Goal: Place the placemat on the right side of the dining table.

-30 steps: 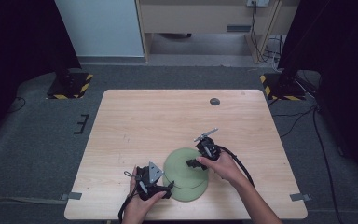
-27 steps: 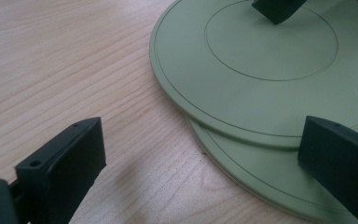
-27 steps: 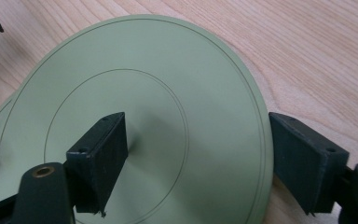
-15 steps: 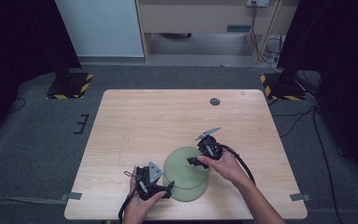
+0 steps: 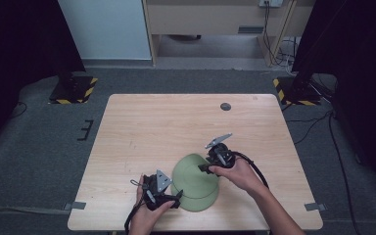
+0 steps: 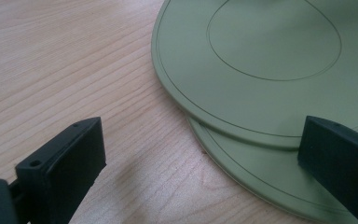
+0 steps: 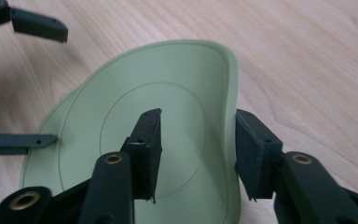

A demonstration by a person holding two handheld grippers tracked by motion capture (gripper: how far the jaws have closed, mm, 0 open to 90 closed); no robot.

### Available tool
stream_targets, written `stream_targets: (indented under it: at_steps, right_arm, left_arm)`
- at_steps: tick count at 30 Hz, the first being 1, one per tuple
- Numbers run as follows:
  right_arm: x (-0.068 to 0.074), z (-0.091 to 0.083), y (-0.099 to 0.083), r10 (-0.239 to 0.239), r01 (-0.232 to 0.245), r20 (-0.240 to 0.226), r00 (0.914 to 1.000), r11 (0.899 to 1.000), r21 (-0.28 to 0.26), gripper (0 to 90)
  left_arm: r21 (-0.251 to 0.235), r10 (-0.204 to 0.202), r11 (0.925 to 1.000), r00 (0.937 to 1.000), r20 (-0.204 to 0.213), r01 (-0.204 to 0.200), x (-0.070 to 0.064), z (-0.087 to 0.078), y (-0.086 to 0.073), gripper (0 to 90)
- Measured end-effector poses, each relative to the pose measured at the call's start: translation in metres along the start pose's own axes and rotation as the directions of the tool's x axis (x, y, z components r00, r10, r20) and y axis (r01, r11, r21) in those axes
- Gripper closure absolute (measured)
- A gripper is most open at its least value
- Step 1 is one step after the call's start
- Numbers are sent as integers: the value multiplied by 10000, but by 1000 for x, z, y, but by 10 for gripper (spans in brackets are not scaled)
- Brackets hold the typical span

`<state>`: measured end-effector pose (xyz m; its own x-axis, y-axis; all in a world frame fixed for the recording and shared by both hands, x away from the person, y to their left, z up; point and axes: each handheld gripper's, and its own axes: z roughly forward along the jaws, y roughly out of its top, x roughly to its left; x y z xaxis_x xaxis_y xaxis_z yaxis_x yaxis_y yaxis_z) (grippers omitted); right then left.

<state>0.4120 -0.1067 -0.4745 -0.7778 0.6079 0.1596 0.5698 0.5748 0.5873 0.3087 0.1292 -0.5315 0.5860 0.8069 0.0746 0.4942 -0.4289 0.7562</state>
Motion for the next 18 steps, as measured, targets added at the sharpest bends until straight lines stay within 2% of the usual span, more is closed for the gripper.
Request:
stream_targets:
  at_steps: [2,5,13,14,18]
  right_arm:
    - [1,2,-1,-199,197,172,9997,9998,91,591]
    - [1,4,0,-194,194,134,9997,9998,52,634]
    - [-4,3,-2,-175,178,641,9978,9998,-32,806]
    - [-4,3,-2,-224,225,844,9962,9997,-4,805]
    - [-4,4,-1,-212,223,858,9961,9997,-121,828]
  left_arm:
    - [2,13,10000,10000,-4,-13,0,0,0,3]
    - [8,1,10000,10000,5,-1,0,0,0,3]
    - [-19,44,10000,10000,26,-44,0,-1,0,6]
    - [-29,56,10000,10000,29,-56,0,-1,0,8]
    - [-35,85,10000,9999,87,-84,0,-2,0,14]
